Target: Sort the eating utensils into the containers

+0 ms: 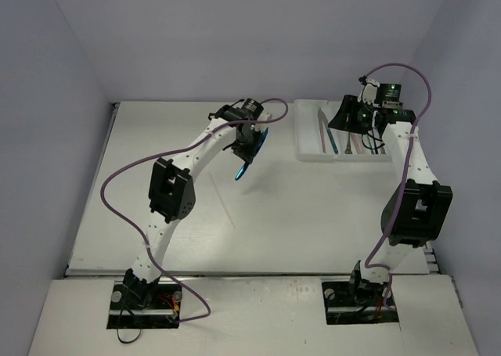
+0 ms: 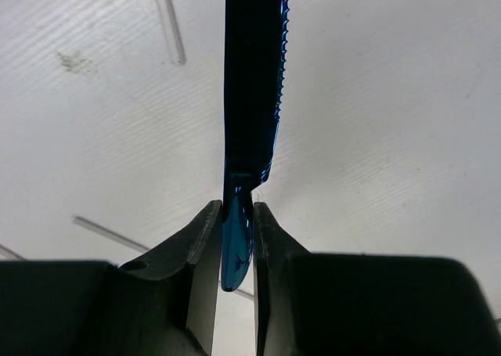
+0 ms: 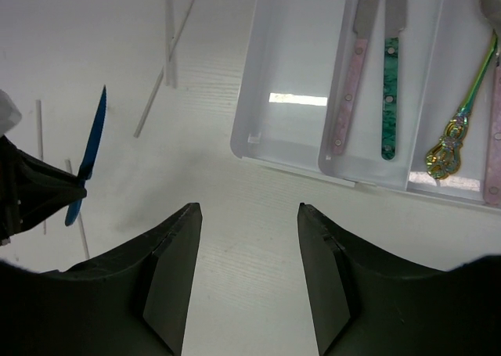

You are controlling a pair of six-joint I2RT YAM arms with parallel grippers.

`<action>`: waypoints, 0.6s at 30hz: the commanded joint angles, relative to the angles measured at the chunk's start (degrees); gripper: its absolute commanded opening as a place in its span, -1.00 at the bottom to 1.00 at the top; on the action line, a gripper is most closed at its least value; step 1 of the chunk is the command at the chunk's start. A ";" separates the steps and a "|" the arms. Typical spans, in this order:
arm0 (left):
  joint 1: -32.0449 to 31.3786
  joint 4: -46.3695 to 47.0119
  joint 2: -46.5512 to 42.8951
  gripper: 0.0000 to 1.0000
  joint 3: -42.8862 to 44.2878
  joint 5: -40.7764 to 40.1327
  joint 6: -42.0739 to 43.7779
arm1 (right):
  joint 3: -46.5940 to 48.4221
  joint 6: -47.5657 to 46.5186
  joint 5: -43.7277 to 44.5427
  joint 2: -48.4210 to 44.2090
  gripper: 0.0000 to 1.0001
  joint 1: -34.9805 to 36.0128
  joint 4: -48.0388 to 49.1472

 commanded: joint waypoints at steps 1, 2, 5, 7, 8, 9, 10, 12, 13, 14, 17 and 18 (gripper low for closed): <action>1.32 3.61 -8.58 -1.00 2.08 1.44 -3.38 | 1.81 1.90 -5.49 -2.73 0.00 0.66 2.33; 2.56 4.87 -9.68 -1.00 1.99 2.77 -4.83 | 1.45 2.40 -6.58 -2.65 0.02 2.27 2.47; 4.22 8.99 -12.66 -1.00 0.85 5.47 -8.99 | 1.10 2.32 -7.36 -2.39 0.07 5.73 2.74; 5.20 11.50 -14.27 -1.00 -0.14 7.22 -11.17 | 1.24 2.47 -7.06 -2.11 0.17 10.42 3.18; 5.62 12.59 -14.82 -1.00 -0.61 8.07 -12.18 | 1.27 2.69 -6.94 -1.91 0.19 12.21 3.46; 6.16 13.68 -15.43 -1.00 -1.12 9.12 -13.25 | 1.82 2.95 -6.62 -1.46 0.20 14.21 3.67; 6.68 14.58 -15.99 -1.00 -1.60 9.98 -14.59 | 2.42 3.22 -6.17 -1.05 0.20 15.93 3.83; 7.80 17.54 -17.71 -1.00 -3.38 11.59 -17.40 | 3.38 3.80 -5.33 0.08 0.21 19.36 3.99; 8.44 19.33 -18.70 -1.00 -4.49 12.57 -18.70 | 3.89 4.11 -4.95 0.74 0.21 21.16 4.07; 9.21 20.83 -19.43 -1.00 -5.81 13.89 -19.91 | 4.44 4.45 -4.62 1.24 0.21 22.28 4.18; 10.22 23.81 -20.99 -1.00 -8.99 15.69 -22.50 | 6.63 5.56 -4.02 2.88 0.21 25.25 4.32; 10.34 24.14 -21.29 -1.00 -9.59 15.91 -22.74 | 7.33 5.71 -4.02 3.29 0.21 25.79 4.29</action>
